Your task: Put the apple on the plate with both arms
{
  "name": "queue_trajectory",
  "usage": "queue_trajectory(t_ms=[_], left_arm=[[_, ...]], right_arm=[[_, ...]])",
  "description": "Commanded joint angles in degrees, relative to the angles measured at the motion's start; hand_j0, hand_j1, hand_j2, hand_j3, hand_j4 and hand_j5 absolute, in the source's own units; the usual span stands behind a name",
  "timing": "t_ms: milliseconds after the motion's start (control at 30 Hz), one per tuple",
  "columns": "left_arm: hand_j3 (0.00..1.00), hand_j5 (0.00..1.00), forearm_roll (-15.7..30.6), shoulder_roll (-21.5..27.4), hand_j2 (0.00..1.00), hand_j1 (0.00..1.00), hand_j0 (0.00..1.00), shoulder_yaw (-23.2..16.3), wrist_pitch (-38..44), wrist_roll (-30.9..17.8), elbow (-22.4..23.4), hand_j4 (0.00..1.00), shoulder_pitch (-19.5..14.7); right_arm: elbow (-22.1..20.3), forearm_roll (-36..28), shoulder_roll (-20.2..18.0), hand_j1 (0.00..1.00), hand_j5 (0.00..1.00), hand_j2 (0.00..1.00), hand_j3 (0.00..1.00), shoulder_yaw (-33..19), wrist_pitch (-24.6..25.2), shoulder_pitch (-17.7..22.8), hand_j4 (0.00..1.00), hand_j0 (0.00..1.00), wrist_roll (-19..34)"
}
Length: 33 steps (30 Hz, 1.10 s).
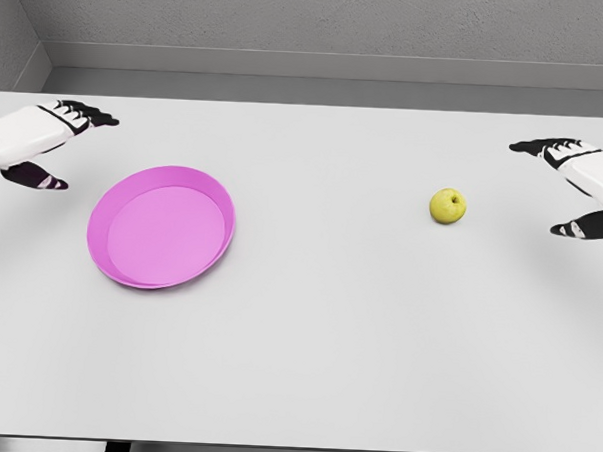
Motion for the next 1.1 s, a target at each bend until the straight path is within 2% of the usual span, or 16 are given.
queue_trajectory(t_ms=[0, 133, 267, 333, 367, 433, 533, 600, 667, 800, 933, 1067], left_arm=[[1.0, 1.0, 0.3, 0.0, 1.0, 1.0, 1.0, -0.1, 0.0, 0.0, 0.0, 1.0, 0.0], [1.0, 1.0, 0.3, 0.0, 1.0, 1.0, 1.0, -0.1, 0.0, 0.0, 0.1, 1.0, 0.0], [1.0, 1.0, 0.3, 0.1, 1.0, 1.0, 1.0, 0.0, 0.0, 0.0, 0.1, 1.0, -0.1], [1.0, 1.0, 0.3, 0.0, 1.0, 1.0, 1.0, 0.0, 0.0, 0.0, 0.0, 1.0, -0.1], [1.0, 1.0, 0.3, 0.0, 1.0, 1.0, 1.0, 0.0, 0.0, 0.0, -0.3, 1.0, 0.0], [1.0, 1.0, 0.3, 0.1, 1.0, 1.0, 1.0, 0.0, 0.0, 0.0, -0.3, 1.0, 0.0], [1.0, 1.0, 0.3, 0.1, 1.0, 1.0, 1.0, 0.1, 0.0, 0.0, -0.2, 1.0, 0.0], [1.0, 1.0, -0.2, 0.0, 1.0, 1.0, 1.0, 0.0, 0.0, 0.0, 0.2, 1.0, 0.0], [1.0, 1.0, -0.6, -0.8, 1.0, 1.0, 1.0, 0.1, 0.0, 0.0, -0.1, 1.0, 0.0], [1.0, 1.0, -1.0, -1.1, 1.0, 1.0, 1.0, 0.0, 0.0, 0.0, -0.1, 1.0, 0.0], [1.0, 1.0, -1.0, -1.4, 1.0, 1.0, 1.0, 0.1, 0.0, 0.0, -0.2, 1.0, -0.1], [1.0, 1.0, -1.0, -1.5, 1.0, 1.0, 1.0, 0.2, 0.0, 0.0, 0.0, 1.0, -0.1]], right_arm=[[0.0, -0.1, -0.1, 1.0, 1.0, 1.0, 1.0, -0.1, 0.0, 0.0, 1.0, 1.0, 0.0], [-1.3, -0.4, -0.2, 1.0, 1.0, 1.0, 1.0, 0.0, 0.9, 0.0, 1.0, 1.0, -0.5], [-1.3, -0.4, 0.1, 1.0, 1.0, 1.0, 1.0, 1.3, 3.7, -2.1, 1.0, 1.0, -0.1], [-0.7, -0.2, 1.7, 1.0, 1.0, 1.0, 1.0, 7.5, 8.5, -7.6, 1.0, 1.0, 2.3], [0.2, -0.1, 3.5, 1.0, 1.0, 1.0, 1.0, 11.4, 9.6, -11.2, 1.0, 1.0, 3.5], [1.4, 0.0, 4.9, 1.0, 1.0, 1.0, 1.0, 17.4, 9.9, -15.8, 1.0, 1.0, 4.0], [2.9, 0.0, 6.9, 1.0, 1.0, 1.0, 1.0, 24.4, 15.6, -21.4, 1.0, 1.0, 6.7], [4.8, 0.0, 8.9, 1.0, 1.0, 1.0, 1.0, 27.6, 16.8, -23.4, 1.0, 1.0, 7.1], [5.9, 0.0, 9.5, 1.0, 1.0, 1.0, 1.0, 28.0, 17.1, -23.7, 1.0, 1.0, 7.6], [8.2, -0.1, 11.2, 1.0, 1.0, 1.0, 1.0, 29.8, 17.5, -26.6, 1.0, 1.0, 11.9], [8.8, -0.1, 11.7, 1.0, 1.0, 1.0, 1.0, 29.8, 17.6, -27.5, 1.0, 1.0, 14.8], [13.1, -0.1, 14.7, 1.0, 1.0, 1.0, 1.0, 34.8, 17.6, -31.7, 1.0, 1.0, 15.9]])
